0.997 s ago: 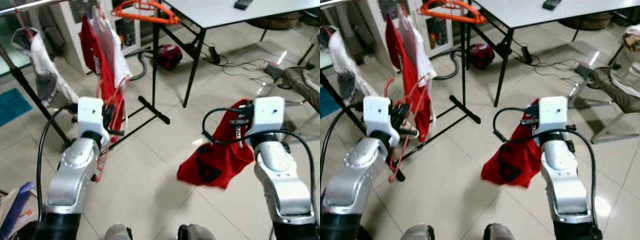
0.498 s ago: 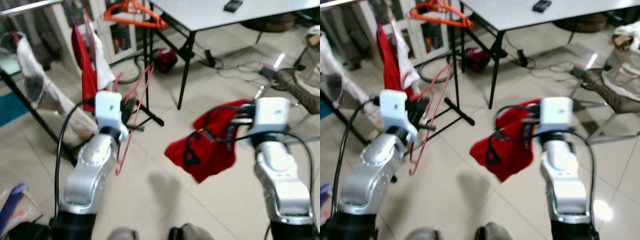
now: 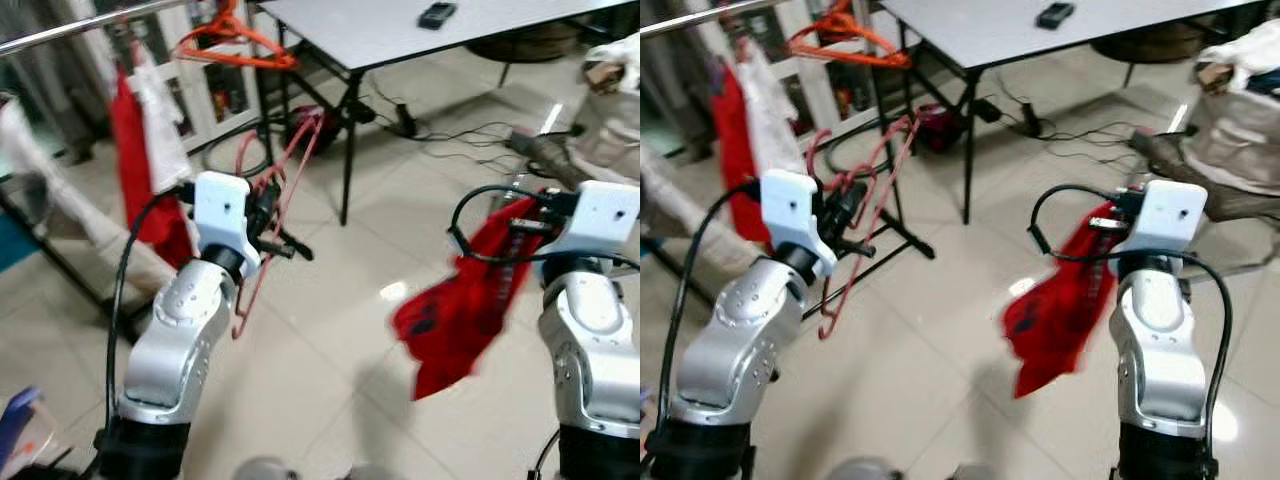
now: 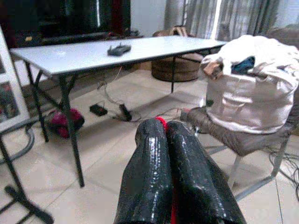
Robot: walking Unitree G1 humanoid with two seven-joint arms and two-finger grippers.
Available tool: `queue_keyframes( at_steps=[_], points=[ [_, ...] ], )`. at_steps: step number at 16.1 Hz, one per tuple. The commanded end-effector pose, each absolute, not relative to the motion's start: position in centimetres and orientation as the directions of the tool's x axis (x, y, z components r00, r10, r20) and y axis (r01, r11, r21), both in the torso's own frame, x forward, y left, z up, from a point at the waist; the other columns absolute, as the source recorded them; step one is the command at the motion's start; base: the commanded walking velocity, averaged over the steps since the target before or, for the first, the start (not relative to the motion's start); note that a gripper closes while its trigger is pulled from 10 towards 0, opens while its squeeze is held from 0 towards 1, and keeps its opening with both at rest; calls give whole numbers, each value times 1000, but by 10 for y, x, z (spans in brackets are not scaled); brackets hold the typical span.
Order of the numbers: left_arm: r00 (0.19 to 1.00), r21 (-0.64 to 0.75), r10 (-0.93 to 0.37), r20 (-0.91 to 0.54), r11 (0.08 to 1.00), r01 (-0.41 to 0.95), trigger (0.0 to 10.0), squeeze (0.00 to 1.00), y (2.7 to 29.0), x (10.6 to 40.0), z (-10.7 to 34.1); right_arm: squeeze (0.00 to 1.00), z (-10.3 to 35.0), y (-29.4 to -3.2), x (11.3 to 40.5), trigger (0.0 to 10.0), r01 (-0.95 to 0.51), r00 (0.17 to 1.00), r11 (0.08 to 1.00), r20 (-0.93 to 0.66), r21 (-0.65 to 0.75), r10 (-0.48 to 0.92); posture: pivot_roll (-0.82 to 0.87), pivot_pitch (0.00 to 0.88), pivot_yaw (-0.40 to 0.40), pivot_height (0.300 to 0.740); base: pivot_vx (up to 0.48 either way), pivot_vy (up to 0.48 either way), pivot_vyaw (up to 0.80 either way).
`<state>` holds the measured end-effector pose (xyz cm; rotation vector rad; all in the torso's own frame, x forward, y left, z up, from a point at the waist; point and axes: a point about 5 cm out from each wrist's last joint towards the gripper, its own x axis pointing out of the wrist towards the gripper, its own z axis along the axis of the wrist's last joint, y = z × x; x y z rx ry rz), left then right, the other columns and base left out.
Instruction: Hang hanger
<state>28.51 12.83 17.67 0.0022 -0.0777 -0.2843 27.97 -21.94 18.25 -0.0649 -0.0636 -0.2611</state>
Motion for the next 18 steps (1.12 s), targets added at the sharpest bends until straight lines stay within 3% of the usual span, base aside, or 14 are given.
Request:
queue_keyframes(
  at_steps=[1,9,10,18],
  points=[
    [960,15,-273,65,962,273,10000,0,132,286,176,0,188,-216,282,10000,242,968,969,87,-52,-237,-43,54,15,740,420,0,0],
    [977,8,-206,46,979,206,10000,0,142,289,170,0,188,-209,284,10000,197,978,976,85,-87,-190,-42,53,-1,740,425,0,0],
    [981,7,-185,58,983,185,10000,0,147,291,174,0,191,-208,285,10000,197,977,980,90,-41,-193,-33,51,-8,740,428,0,0],
    [981,9,-181,77,984,181,10000,0,146,292,179,0,199,-211,288,10000,198,974,980,121,-32,-193,-34,42,11,740,437,0,-730]
  ],
)
